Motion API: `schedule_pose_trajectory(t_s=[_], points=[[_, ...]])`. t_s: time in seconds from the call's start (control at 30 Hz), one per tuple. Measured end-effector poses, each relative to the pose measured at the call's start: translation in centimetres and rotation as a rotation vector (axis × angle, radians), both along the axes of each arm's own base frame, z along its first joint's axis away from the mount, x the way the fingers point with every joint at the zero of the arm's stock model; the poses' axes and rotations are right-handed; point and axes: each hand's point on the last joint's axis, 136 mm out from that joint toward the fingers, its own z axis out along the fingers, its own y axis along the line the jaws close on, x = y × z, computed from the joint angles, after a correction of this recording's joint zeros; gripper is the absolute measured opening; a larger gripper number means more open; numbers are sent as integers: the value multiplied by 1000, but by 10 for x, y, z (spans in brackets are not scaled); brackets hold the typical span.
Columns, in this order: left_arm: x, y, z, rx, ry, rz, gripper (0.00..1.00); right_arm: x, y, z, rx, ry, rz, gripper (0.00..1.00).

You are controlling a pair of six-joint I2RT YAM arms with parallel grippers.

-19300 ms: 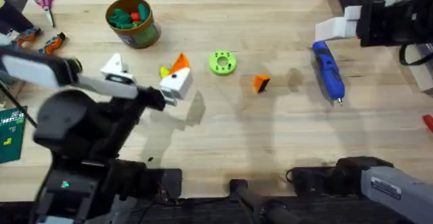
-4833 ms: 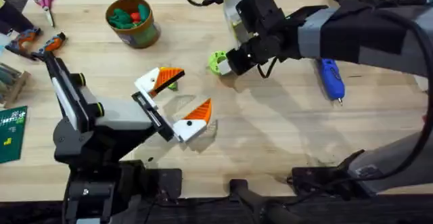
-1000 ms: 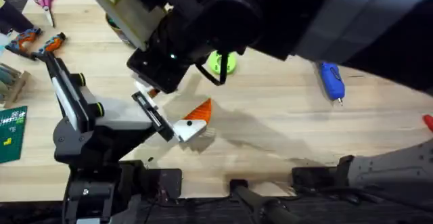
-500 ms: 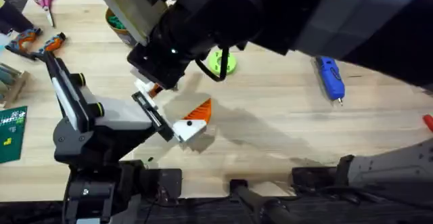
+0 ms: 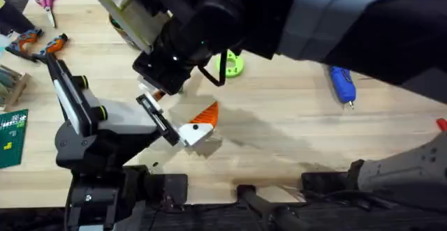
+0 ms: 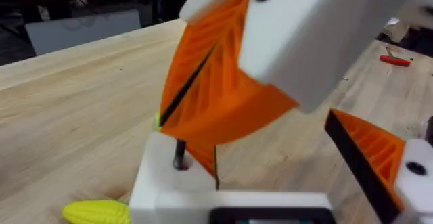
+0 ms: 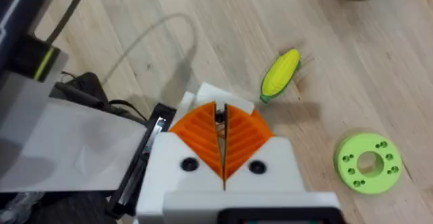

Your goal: Pick up the gripper from the table and insert it into the empty holder that is missing its gripper. Then pick up a screw, insert it into the mounting hole, and use the screwdriver to tighten it. Finally, clean up the table by picking up the vegetable and placing it into the bucket.

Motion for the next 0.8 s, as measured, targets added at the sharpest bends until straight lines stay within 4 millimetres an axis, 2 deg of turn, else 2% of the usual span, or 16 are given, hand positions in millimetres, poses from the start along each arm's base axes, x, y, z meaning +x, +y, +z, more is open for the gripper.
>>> schedule_pose_trajectory(t_s=[0.8], points=[[0,0,0,0,1,0,986,-1,-2,-4,-15,9,0,7]])
